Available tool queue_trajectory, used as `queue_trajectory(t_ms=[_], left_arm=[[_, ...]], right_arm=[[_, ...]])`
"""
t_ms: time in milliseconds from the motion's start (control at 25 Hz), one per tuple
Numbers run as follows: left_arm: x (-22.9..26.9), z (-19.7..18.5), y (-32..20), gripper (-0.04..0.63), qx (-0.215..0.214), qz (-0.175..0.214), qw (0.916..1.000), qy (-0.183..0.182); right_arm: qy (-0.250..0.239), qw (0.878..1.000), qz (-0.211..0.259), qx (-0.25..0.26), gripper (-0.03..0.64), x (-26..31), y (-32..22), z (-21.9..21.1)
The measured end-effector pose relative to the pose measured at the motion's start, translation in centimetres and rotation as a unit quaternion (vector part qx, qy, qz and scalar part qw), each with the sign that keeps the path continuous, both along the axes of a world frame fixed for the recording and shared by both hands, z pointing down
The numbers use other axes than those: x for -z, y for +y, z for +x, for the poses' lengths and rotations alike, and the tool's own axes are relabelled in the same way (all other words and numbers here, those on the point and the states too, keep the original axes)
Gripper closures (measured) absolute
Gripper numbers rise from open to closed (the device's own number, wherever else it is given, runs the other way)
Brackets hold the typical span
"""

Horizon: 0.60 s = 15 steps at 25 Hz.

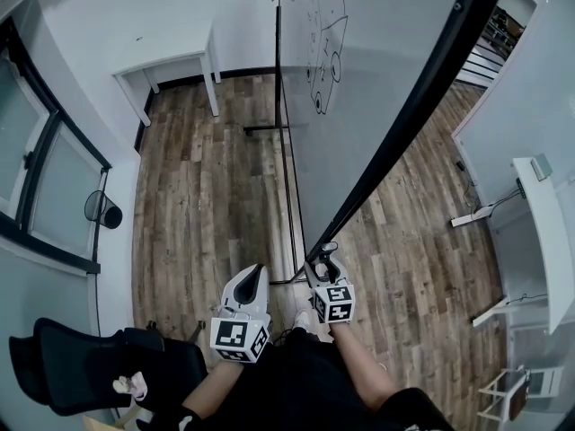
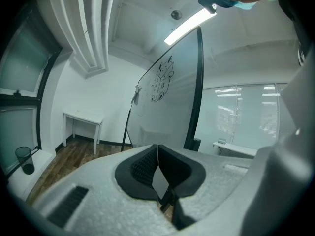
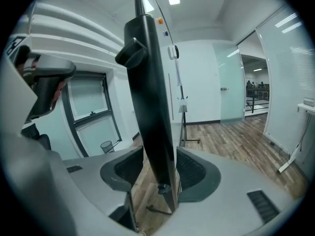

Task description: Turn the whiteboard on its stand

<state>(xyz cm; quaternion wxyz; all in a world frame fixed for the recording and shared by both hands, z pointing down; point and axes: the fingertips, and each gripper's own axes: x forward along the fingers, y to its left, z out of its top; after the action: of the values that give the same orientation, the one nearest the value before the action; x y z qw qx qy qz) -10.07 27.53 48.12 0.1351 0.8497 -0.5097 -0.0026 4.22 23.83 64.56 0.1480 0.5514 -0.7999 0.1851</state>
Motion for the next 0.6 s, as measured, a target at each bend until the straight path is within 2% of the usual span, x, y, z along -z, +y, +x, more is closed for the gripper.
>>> queue_trajectory(t_ms=[160,480,600], left_arm=[[0.0,0.2,-0.2,0.577,-0.004,0.000,1.0000,0.000],[0.0,0.2,-0.3,0.577,-0.004,0.000,1.0000,0.000],[0.2,0.1,-0.3,0.577,-0.004,0.001,1.0000,0.000]], right_arm=[[-0.014,1.000,-0.013,-0.014,0.426,0.5,1.3,0.9],[-0.038,0.999,0.018,-0.024,0.431,5.4,2.8,1.0],[-0.043,0.998,0.036,-0.023,0.478,7.7,3.4,0.8]])
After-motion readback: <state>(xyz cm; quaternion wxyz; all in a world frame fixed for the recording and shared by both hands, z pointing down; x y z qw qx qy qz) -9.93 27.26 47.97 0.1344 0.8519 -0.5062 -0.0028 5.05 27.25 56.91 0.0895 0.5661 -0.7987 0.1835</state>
